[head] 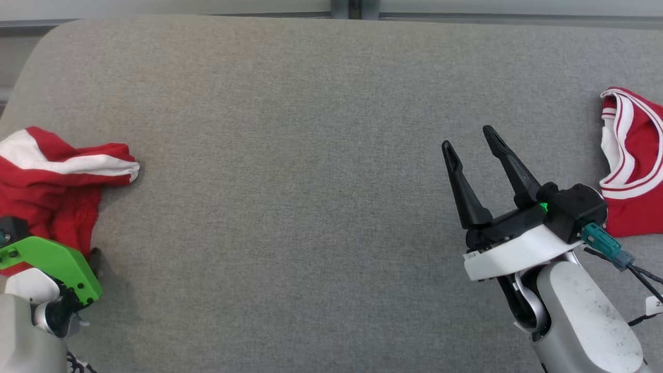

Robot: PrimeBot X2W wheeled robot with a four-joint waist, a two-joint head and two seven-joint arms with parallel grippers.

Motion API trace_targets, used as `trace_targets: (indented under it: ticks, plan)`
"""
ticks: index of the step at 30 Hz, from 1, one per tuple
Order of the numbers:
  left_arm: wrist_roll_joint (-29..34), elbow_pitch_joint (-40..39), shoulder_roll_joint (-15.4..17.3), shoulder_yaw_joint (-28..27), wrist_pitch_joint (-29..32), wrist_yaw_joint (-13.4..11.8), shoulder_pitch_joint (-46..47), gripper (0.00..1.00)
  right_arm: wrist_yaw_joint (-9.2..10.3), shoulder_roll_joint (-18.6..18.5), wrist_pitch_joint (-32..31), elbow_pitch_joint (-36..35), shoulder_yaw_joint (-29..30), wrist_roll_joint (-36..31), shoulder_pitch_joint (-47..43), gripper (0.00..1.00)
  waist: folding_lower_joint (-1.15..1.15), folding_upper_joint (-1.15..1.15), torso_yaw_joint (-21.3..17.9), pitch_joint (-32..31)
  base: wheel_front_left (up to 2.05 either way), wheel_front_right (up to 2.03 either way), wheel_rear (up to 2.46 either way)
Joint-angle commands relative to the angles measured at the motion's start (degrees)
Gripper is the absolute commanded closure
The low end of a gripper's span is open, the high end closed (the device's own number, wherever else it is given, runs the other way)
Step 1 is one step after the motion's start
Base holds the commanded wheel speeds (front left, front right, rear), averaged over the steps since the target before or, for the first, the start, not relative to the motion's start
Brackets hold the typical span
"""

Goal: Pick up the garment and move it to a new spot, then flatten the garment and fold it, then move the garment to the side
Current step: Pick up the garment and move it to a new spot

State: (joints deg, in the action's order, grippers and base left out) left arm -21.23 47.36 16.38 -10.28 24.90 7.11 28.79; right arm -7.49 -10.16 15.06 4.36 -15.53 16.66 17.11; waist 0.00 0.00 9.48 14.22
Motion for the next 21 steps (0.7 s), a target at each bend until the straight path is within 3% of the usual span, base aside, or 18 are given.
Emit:
trace_targets:
  ticks: [1,3,4,13,21]
  plan:
    - [-0.18,1.13,0.69,0.19,-0.15,0.19,1.23,0.08,0.0,-0.18,0.14,-0.22,0.09,-0.18,0.75,0.0,0.0,0.0,-2.07,1.83,0.0,0.0,0.0]
    - [-0.54,2.82,1.0,0.39,-1.0,0.27,1.55,0.76,0.0,-0.21,0.14,-0.21,0.11,-0.14,0.77,0.0,0.0,0.0,-2.32,1.79,0.0,0.0,0.0]
    - [-0.73,3.41,1.32,0.46,-1.63,0.32,1.74,1.0,0.0,-0.22,0.14,-0.15,0.18,-0.13,0.67,0.0,0.0,0.0,-2.4,1.65,0.0,0.0,0.0]
    - [-0.61,-0.59,3.59,4.35,-7.46,0.45,1.59,1.0,0.0,0.63,0.14,0.8,0.48,0.26,-1.58,0.0,0.0,0.0,-2.43,-2.92,0.0,0.0,0.0]
    - [-4.26,-18.56,3.71,10.18,-5.28,0.43,-1.72,1.0,0.0,1.14,0.14,1.32,1.13,0.94,-4.1,0.0,0.0,0.0,-4.58,-9.39,0.0,0.0,0.0]
